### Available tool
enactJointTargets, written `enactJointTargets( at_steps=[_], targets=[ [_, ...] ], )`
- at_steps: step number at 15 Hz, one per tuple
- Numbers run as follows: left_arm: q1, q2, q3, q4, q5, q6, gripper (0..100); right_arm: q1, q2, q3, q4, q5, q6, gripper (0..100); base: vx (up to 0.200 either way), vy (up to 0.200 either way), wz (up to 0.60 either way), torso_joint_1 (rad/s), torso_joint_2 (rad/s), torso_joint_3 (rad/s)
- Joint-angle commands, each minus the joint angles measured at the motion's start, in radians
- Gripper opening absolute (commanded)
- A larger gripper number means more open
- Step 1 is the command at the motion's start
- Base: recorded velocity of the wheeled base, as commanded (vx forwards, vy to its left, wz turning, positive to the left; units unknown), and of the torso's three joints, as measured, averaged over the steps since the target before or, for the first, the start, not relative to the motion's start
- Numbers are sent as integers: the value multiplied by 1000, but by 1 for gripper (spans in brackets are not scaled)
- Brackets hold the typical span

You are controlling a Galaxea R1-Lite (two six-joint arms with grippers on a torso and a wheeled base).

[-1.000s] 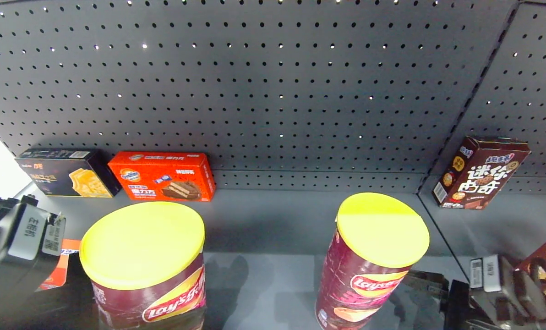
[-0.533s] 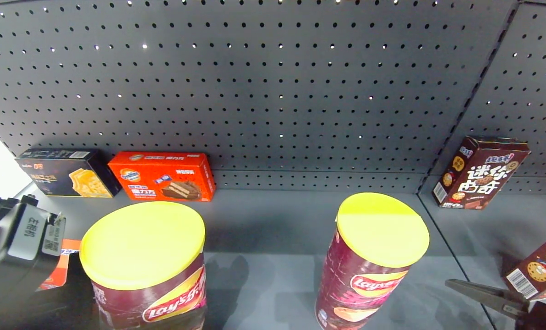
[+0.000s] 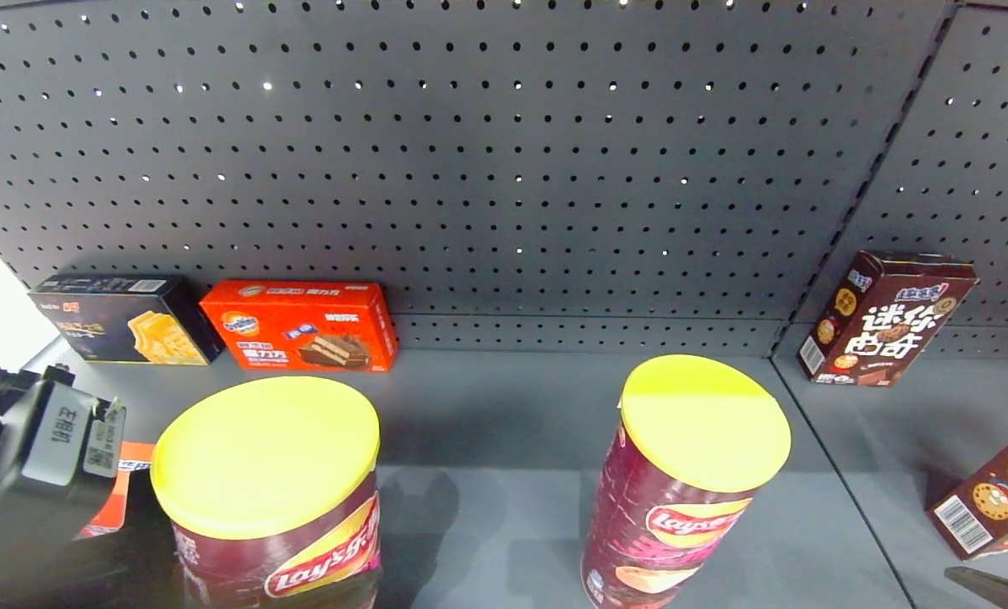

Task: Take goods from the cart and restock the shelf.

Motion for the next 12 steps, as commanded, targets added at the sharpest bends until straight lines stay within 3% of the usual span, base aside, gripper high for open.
enactJointTargets(
  at_steps=[1, 3, 4, 5, 6, 8, 12],
  targets=[
    [0, -1, 1, -1, 0, 0, 0, -47, -238, 2, 170, -85, -34, 100, 0, 0, 0, 0, 0, 0],
    [0, -1, 1, -1, -2, 0, 0, -150, -287, 3, 230, -86, -34, 100, 0, 0, 0, 0, 0, 0],
    [0, -1, 1, -1, -2, 0, 0, -150, -287, 3, 230, -86, -34, 100, 0, 0, 0, 0, 0, 0],
    [0, 1, 5, -1, -2, 0, 0, -276, -339, 3, 322, -86, -37, 100, 0, 0, 0, 0, 0, 0],
    [0, 1, 8, -2, -2, 0, 0, -325, -373, -3, 363, -86, -40, 100, 0, 0, 0, 0, 0, 0],
    [0, -1, 11, -2, -2, 0, 0, -504, -445, -20, 435, -86, -23, 100, 0, 0, 0, 0, 0, 0],
    [-2, -2, 30, -4, -2, 3, 0, -767, -476, -21, 443, -85, 34, 100, 0, 0, 0, 0, 0, 0]
  ],
)
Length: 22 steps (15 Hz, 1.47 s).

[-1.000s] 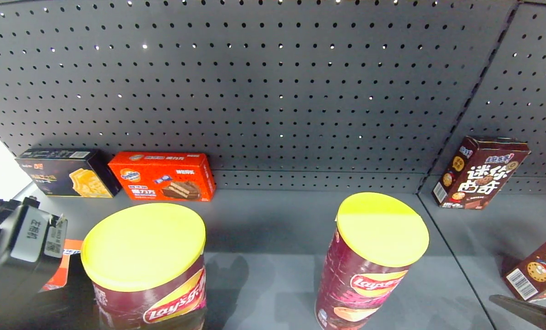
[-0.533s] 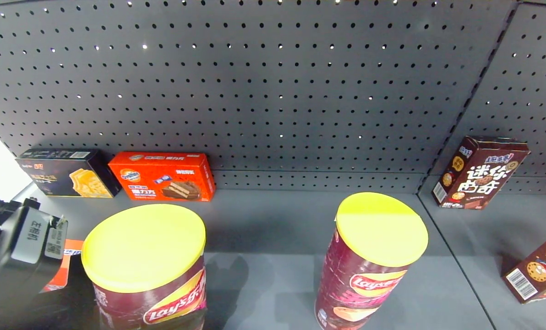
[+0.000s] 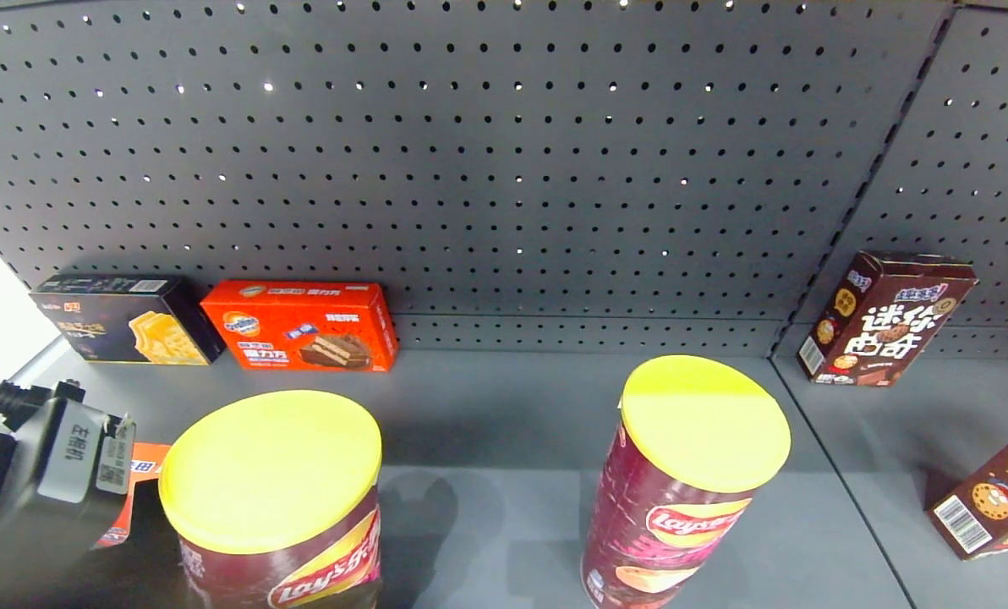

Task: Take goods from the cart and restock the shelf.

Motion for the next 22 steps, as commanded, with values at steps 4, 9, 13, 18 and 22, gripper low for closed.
enactJointTargets(
  at_steps=[4, 9, 13, 18, 22],
  targets=[
    [1, -26, 10, 4, 2, -1, 0, -160, -132, 0, 12, 3, 212, 100, 0, 0, 0, 0, 0, 0],
    [-3, -34, 18, 4, 2, -3, 0, -160, -132, 3, 10, 327, 162, 100, 0, 0, 0, 0, 0, 0],
    [-4, -41, 4, 3, -9, -4, 0, -208, -158, 3, 13, 456, 154, 100, 0, 0, 0, 0, 0, 0],
    [5, -37, -71, 0, -4, -3, 0, -228, -224, 6, 4, 450, 128, 100, 0, 0, 0, 0, 0, 0],
    [10, 3, -113, -3, -11, -6, 0, -228, -224, 6, 4, 451, 131, 100, 0, 0, 0, 0, 0, 0]
  ],
)
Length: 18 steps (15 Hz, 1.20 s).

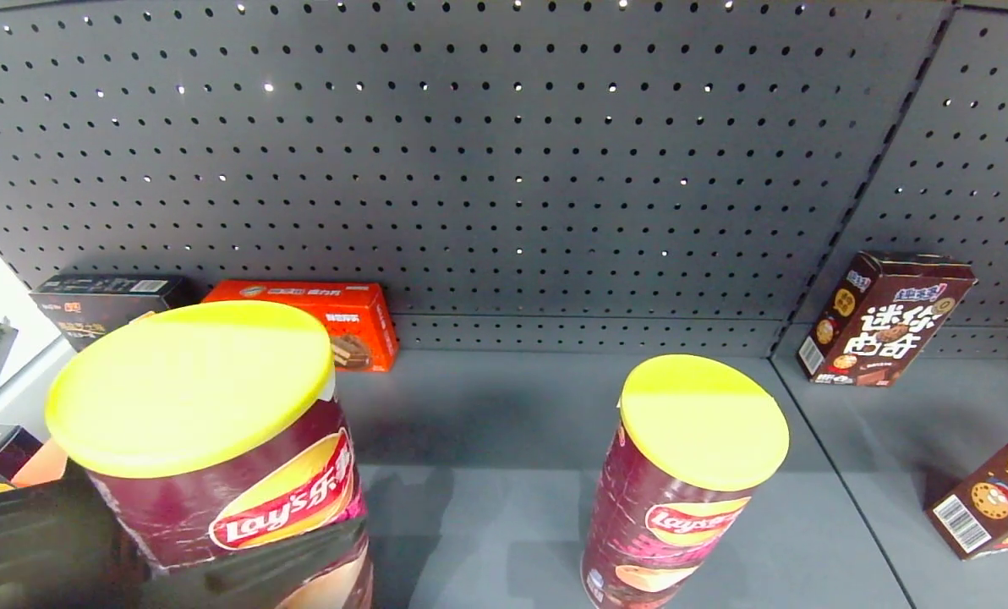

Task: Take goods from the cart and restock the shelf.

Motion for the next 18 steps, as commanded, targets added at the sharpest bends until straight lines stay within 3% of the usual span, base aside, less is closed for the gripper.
enactJointTargets(
  at_steps=[1, 2, 3, 9, 13, 15, 18],
  targets=[
    [0, 53, -23, -33, -1, 6, 0, 0, -1, -2, 4, -29, -3, 100, 0, 0, 0, 0, 0, 0],
    [0, 64, -25, -56, -1, 6, 0, 0, -1, -4, 7, -66, -3, 100, 0, 0, 0, 0, 0, 0],
    [0, 112, -34, -132, -1, 6, 0, 0, -1, 1, -2, -173, 8, 100, 0, 0, 0, 0, 0, 0],
    [6, 368, -57, -396, -56, -3, 0, 1, -1, 8, -24, -135, 62, 100, 0, 0, 0, 0, 0, 0],
    [40, 466, -160, -425, -63, -4, 0, 0, -1, 8, -24, -129, 46, 100, 0, 0, 0, 0, 0, 0],
    [78, 510, -224, -467, -96, -37, 0, 0, -1, 8, -24, -127, 46, 100, 0, 0, 0, 0, 0, 0],
    [117, 549, -350, -375, -114, -38, 0, 0, -1, 8, -22, -118, 45, 100, 0, 0, 0, 0, 0, 0]
  ],
)
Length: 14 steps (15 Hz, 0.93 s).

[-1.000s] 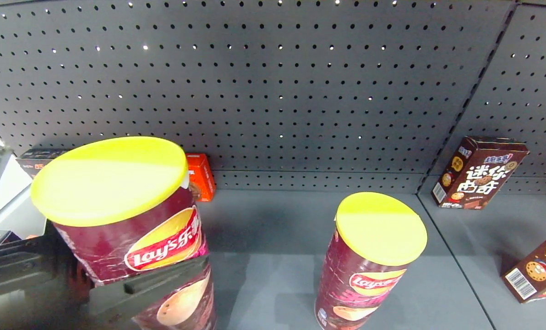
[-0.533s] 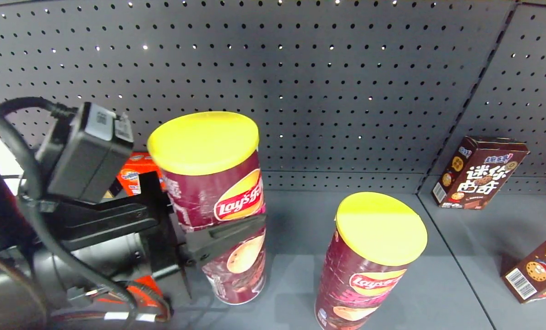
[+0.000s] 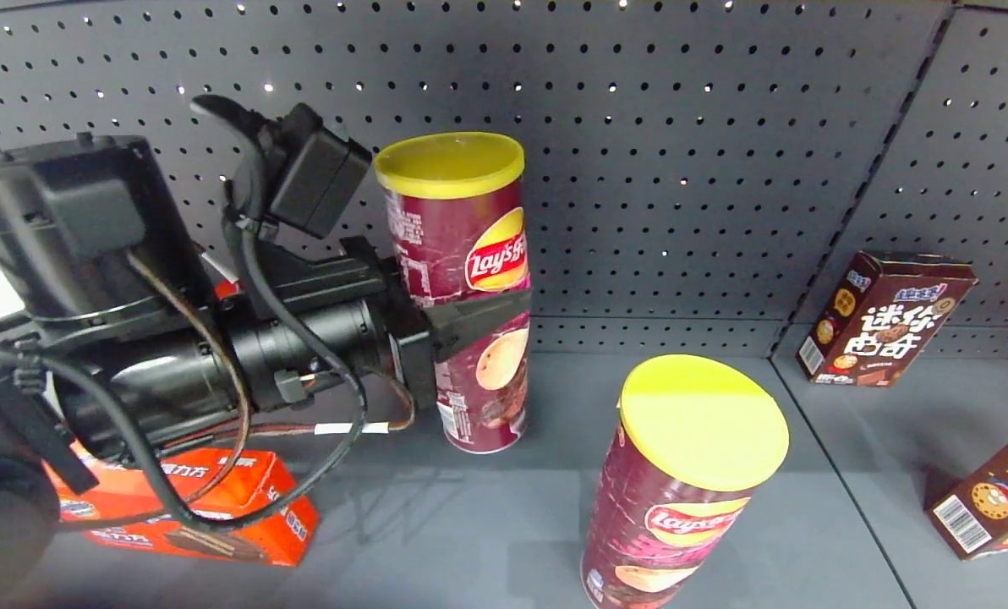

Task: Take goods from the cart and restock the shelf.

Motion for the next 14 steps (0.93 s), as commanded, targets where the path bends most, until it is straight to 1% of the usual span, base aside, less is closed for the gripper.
enactJointTargets(
  at_steps=[1, 2, 3, 4, 5, 6, 9, 10, 12, 14],
  targets=[
    [23, 63, -97, 50, -8, -1, 0, -1, 2, 0, 0, 17, 0, 100, 0, 0, 0, 0, 0, 0],
    [23, 72, -105, 50, -8, 1, 0, -1, 2, 0, 0, 21, 0, 100, 0, 0, 0, 0, 0, 0],
    [23, 101, -129, 52, -20, 1, 0, -1, 2, 0, 2, 27, -2, 100, 0, 0, 0, 0, 0, 0],
    [23, 118, -132, 50, -31, 1, 0, -1, 2, 0, 2, 27, -5, 100, 0, 0, 0, 0, 0, 0],
    [23, 138, -132, 49, -61, 7, 0, -1, 2, 0, 2, 27, -6, 100, 0, 0, 0, 0, 0, 0],
    [23, 146, -132, 49, -72, 7, 0, -1, 2, 0, 2, 27, -6, 100, 0, 0, 0, 0, 0, 0],
    [20, 176, -136, 44, -78, 13, 0, -1, 2, 0, 2, 27, -6, 100, 0, 0, 0, 0, 0, 0],
    [20, 206, -152, 38, -81, 36, 0, -1, 2, 0, 2, 26, -6, 100, 0, 0, 0, 0, 0, 0],
    [23, 230, -169, 35, -146, 47, 0, -1, 2, 0, 2, 26, -6, 100, 0, 0, 0, 0, 0, 0],
    [23, 253, -200, 35, -150, 53, 0, -1, 2, 0, 2, 26, -6, 100, 0, 0, 0, 0, 0, 0]
  ],
)
